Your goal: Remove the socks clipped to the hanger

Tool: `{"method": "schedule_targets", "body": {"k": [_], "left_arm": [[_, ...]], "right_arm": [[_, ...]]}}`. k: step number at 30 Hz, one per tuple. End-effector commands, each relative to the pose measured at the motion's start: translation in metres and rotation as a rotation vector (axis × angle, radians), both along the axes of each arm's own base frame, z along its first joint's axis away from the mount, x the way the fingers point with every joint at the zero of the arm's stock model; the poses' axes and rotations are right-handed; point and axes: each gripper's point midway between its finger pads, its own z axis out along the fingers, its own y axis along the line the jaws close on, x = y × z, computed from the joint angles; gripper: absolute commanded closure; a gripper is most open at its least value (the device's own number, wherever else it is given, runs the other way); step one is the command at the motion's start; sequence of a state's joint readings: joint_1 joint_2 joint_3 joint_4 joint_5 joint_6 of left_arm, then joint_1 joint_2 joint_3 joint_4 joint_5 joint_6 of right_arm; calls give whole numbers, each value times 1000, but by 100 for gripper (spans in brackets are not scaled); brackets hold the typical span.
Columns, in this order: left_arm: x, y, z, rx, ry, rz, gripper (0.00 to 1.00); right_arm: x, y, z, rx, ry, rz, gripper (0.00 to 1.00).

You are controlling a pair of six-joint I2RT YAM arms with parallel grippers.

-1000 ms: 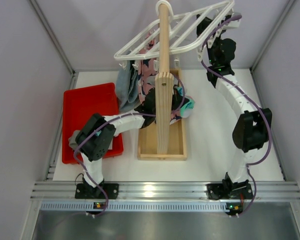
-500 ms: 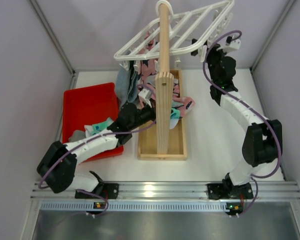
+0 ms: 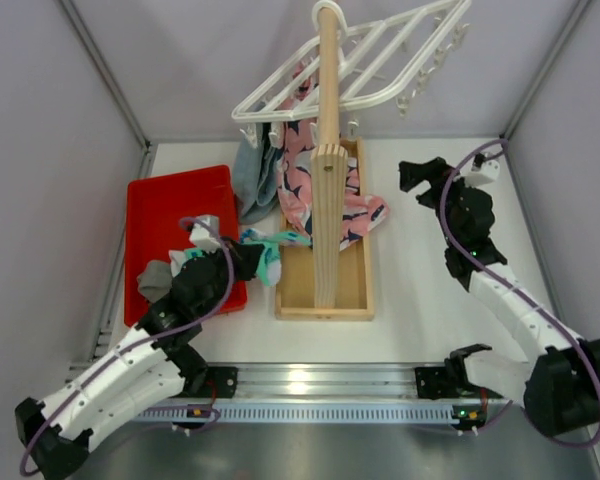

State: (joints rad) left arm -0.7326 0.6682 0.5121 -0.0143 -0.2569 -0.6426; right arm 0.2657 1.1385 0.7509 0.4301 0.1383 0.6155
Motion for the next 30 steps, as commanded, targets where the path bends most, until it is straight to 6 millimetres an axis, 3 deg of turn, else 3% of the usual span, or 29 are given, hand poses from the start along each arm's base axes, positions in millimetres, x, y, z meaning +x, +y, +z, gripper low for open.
{"method": "schedule_targets", "body": {"k": [1,3,4,5,8,14,15,17,18,19,25,30], "left_arm": [[1,110,-26,169,91,503,100],[-6,138,-18,243,119,604,100],[-8,148,-15,271,123,642,100],[-9,167,-4,292,112,734,100],[-16,195,10,317,117,848,100],[-19,225,30,292,126,967,100],[-17,223,30,288,133,959,100],[-12,218,33,286,148,936,58],[-11,215,34,277,148,921,21],[-7,211,30,289,168,905,2],[5,169,38,176,205,709,2],[5,143,62,41,200,596,2]], "right_arm": [[-41,-1,-21,68,79,36,1],[-56,1,-46,58,163,64,0],[-65,1,-44,53,168,73,1],[-72,-1,-57,32,229,75,1],[-90,-2,-58,-4,244,94,1],[-120,-4,-54,-14,254,132,1],[-127,-4,-51,-16,247,142,0],[-137,0,-44,-9,225,182,0],[-140,1,-41,-6,212,195,1],[-144,4,-41,-4,208,215,0],[-154,-5,-43,-16,246,184,1],[-167,-4,-50,25,257,199,1]]}}
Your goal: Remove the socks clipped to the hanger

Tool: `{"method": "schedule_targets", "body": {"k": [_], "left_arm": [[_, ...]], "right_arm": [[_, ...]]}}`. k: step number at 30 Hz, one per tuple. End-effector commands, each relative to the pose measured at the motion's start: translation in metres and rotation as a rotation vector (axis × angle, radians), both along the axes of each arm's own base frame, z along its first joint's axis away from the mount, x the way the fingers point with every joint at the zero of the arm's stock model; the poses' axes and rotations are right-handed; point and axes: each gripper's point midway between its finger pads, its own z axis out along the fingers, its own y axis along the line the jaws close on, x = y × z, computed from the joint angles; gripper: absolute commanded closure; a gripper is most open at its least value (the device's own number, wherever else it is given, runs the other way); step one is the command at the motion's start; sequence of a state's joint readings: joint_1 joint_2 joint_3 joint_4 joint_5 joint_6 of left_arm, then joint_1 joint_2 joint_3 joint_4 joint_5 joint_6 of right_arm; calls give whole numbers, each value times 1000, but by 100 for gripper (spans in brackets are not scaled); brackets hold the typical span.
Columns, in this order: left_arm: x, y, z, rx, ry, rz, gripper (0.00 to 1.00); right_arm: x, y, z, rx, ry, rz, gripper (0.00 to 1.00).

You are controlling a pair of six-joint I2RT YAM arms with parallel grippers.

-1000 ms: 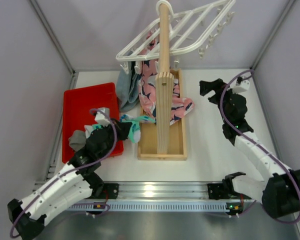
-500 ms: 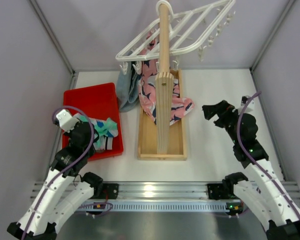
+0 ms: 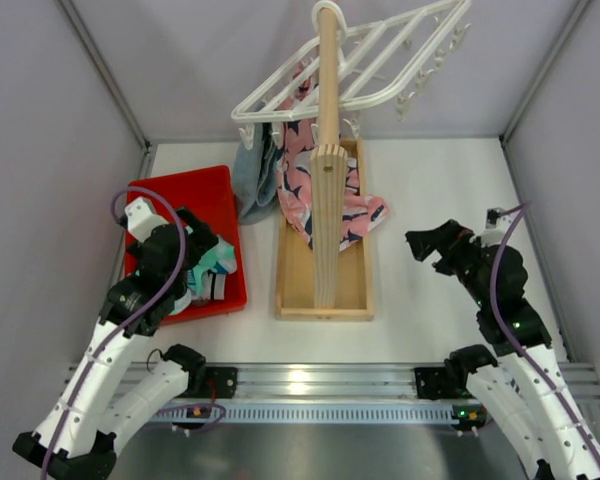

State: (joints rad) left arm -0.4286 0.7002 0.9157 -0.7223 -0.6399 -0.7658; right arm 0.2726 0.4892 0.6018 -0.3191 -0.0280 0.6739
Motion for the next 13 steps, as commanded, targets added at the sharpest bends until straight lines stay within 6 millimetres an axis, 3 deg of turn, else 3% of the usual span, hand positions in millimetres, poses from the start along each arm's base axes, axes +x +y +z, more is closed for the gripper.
{"method": "schedule_targets", "body": {"k": [1,8,9,10,11,12,13], "left_arm": [[0,-28,32,-147,-62,-116,2],[-13,-95,39,-409,-52,-403,2],[-20,-115,26,-454,-6,-503,2],[-21,-131,43,-502,-78,-601,2],[-25,-143,42,-546,-86,-669,2],[-42,-166,50,-618,-99,-831,2],[-50,-175,26,-669,-79,-888,2]], "right_arm": [[-15,5,0,31,1,34,1],[-27,0,-6,55,13,16,1],[-29,-1,-10,50,28,13,0],[-30,-1,-12,50,31,14,1],[-31,0,-16,50,41,23,1],[-34,2,-15,55,30,38,1],[-39,10,-8,75,1,91,1]]}}
